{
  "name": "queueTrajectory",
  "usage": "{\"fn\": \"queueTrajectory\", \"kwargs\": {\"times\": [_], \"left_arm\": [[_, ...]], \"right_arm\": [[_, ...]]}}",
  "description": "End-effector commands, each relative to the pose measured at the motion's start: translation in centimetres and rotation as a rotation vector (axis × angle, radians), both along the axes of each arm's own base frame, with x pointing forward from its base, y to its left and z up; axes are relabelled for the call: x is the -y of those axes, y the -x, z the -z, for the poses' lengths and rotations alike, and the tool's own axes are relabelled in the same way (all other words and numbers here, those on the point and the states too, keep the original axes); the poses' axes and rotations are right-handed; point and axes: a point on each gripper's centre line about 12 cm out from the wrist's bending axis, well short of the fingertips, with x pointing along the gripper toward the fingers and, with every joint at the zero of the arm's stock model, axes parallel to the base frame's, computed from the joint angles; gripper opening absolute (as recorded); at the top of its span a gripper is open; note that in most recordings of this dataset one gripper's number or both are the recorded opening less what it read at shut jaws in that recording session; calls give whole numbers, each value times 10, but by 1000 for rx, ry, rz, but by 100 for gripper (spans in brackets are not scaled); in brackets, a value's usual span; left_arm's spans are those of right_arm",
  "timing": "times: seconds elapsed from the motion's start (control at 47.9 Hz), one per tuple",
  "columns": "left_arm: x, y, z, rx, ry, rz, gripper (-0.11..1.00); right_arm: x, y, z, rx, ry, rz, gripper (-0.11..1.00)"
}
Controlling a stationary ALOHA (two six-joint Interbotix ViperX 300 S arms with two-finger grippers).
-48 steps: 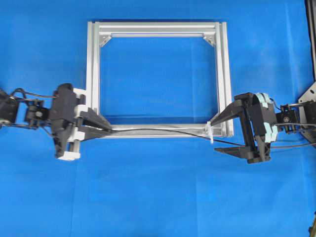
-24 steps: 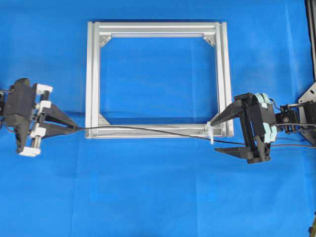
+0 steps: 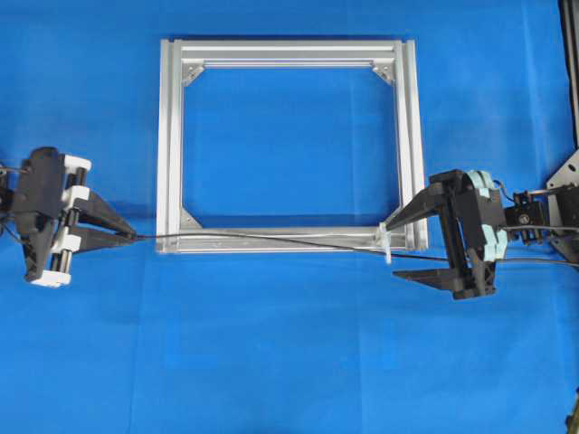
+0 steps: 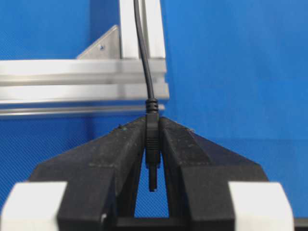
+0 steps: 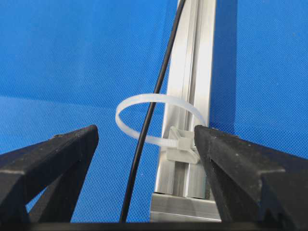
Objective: Insert the wire through the string loop located on the right side.
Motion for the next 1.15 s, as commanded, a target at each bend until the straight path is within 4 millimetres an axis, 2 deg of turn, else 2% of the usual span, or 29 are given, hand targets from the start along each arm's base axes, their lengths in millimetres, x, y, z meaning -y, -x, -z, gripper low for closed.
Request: {"fn": "queueTrajectory", "kwargs": {"times": [0.0, 0.063, 0.209, 0.271, 0.313, 0.397, 0.48, 0.647, 0.939, 1.127], "left_arm": [[1, -8, -3, -2, 4, -2, 10], [2, -9, -3, -12, 8, -5, 23], [2, -9, -1, -26, 7, -6, 67], [2, -8, -1, -30, 6, -5, 82], [2, -8, -1, -29, 6, -5, 82], [1, -9, -4, -18, 9, -8, 74], [1, -10, -10, 6, 15, -12, 71], [0, -16, -30, 60, 27, -16, 71], [-4, -24, -71, 121, 36, -29, 71], [-7, -20, -86, 146, 44, -38, 71]], "right_arm": [[0, -6, -6, 27, -7, 9, 94], [0, -6, -6, 27, -7, 9, 94], [0, -6, -7, 28, -7, 9, 94], [0, -7, -7, 28, -9, 9, 94], [0, -7, -7, 22, -8, 9, 94], [-1, -9, -11, 16, -8, 7, 94], [-1, -11, -17, 11, -11, 5, 94], [-3, -13, -31, -3, -12, -3, 94], [-4, -12, -69, 16, -24, -13, 94], [-3, -7, -77, 25, -26, -17, 94]]}}
